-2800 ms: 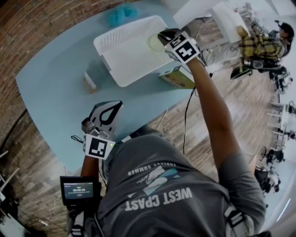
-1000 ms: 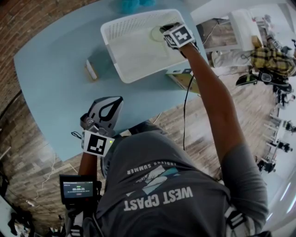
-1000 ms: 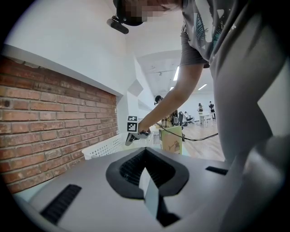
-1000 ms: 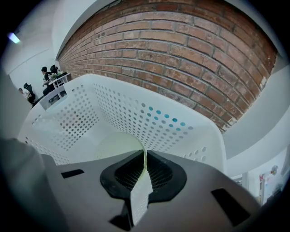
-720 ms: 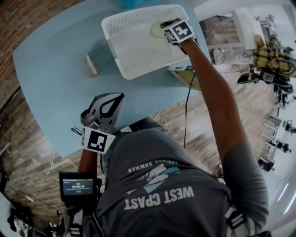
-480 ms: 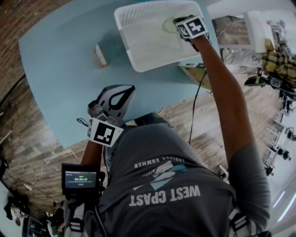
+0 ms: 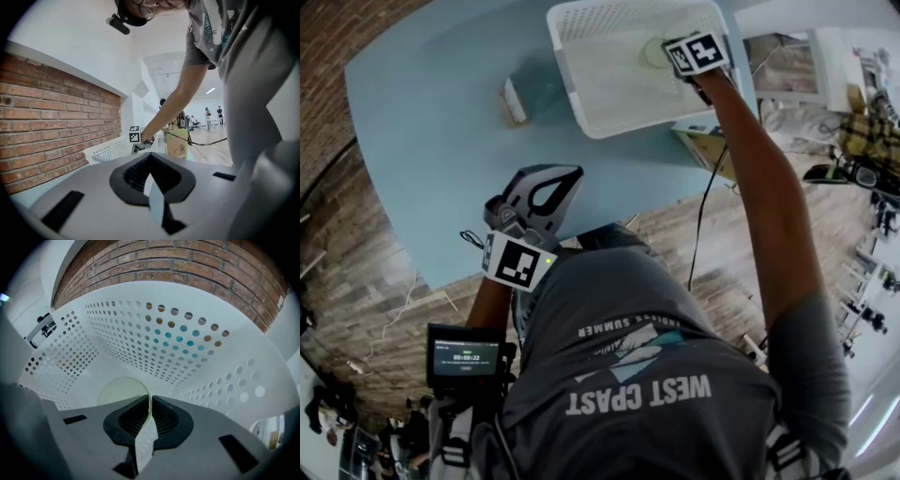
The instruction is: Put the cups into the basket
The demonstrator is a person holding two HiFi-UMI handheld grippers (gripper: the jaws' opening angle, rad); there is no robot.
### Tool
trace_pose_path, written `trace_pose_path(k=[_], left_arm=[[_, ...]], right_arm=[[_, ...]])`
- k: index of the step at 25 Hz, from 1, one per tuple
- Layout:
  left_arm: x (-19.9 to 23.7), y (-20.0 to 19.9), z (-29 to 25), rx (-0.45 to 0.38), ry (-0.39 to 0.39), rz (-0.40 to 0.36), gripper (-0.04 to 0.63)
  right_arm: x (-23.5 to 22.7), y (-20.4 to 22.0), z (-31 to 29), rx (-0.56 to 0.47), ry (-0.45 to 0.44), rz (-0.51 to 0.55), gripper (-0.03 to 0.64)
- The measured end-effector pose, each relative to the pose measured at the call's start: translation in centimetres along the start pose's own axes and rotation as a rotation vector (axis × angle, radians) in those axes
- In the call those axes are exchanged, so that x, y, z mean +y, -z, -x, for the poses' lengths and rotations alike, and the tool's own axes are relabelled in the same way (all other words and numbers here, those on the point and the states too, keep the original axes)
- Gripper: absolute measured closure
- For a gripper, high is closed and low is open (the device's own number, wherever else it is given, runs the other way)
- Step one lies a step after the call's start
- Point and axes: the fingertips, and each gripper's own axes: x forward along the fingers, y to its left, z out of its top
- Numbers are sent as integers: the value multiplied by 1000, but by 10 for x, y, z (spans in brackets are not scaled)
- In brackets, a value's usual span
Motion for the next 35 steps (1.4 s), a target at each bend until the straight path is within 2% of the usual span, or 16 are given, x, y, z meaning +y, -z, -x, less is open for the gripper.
trace_pose_path(k=[6,10,12,15,22,25,29,31,35], left_arm=[[0,2,2,17,7,-24,595],[-1,6,6,25,6,-29,595],[-1,6,6,23,5,-29,595],[-4,5,5,14,10,-38,595],[-13,-2,4,1,42,-74,595],[-17,-10,-1,-17,62,-90,595],[-18,-19,-8,-32,91,-123,595],[-19,-24,-11,-53,106,-146,595],[-27,-27,-6,-64,122,-173,595]], right_arm=[[0,13,-12,32,-30,-48,586],[4,8,-15,13,-54,-34,569],[4,4,-15,3,-45,-15,508],[-2,2,-9,-4,-19,-10,471],[-9,-14,29,-101,29,0,466],[-9,-31,65,-202,48,0,466],[3,-64,137,-435,77,4,473],[19,-73,180,-556,102,38,603],[74,-71,252,-748,111,99,606]])
